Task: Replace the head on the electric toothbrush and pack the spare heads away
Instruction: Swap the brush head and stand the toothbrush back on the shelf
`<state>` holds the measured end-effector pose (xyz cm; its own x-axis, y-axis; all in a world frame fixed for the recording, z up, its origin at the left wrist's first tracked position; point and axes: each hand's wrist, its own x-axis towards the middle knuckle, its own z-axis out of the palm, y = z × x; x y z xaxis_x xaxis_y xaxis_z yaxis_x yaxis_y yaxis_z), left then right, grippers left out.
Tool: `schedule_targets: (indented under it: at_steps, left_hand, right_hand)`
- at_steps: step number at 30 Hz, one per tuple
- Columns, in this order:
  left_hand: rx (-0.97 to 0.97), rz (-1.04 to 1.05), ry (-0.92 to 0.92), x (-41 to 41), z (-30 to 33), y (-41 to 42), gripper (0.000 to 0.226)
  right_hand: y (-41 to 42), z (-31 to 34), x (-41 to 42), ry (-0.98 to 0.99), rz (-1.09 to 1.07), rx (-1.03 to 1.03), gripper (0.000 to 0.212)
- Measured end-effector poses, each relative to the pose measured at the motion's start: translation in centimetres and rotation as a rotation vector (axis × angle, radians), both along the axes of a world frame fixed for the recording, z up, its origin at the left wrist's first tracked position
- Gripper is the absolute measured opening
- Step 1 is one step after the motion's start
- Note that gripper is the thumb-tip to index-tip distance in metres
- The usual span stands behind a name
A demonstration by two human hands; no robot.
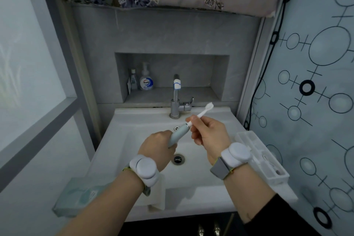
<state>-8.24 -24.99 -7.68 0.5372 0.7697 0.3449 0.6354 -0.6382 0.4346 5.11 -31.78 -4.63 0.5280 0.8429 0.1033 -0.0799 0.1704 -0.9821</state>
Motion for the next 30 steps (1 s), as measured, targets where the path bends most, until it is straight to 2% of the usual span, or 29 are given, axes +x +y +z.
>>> schedule_targets:
  at_steps: [9, 16, 19, 23, 26, 30]
  left_hand:
    - [0.015, 0.11, -0.069, 0.0, -0.3, -0.1, 0.015]
    - [-0.048, 0.107, -0.124, -1.0, -0.1, 0.1, 0.013]
    - [-0.351, 0.093, -0.402, -1.6, 0.1, 0.0, 0.014]
    - [-0.784, 0.063, -0.822, -1.9, 0.3, 0.2, 0.018]
    - [-0.931, 0.055, -0.919, -1.9, 0.4, 0.6, 0.02]
    - [-1.01, 0.071, -0.956, -1.7, 0.5, 0.8, 0.022]
  right_hand:
    - [0.2, -0.4, -2.1, -0.192, 0.076, -0.167, 0.018]
    - [1.0, -0.2, -3.1, -0.167, 0.064, -0.144, 0.018]
    - [1.2, -0.6, -2.7, -0.188, -0.005, -0.101, 0.014]
    - [1.2, -2.2, -1.8, -0.432, -0.049, -0.168, 0.023]
    - [0.9, -2.9, -1.9, -0.421, 0.063, -0.212, 0.035]
    - [0.8, -3.0, -2.4, -0.36, 0.13, -0.155, 0.041]
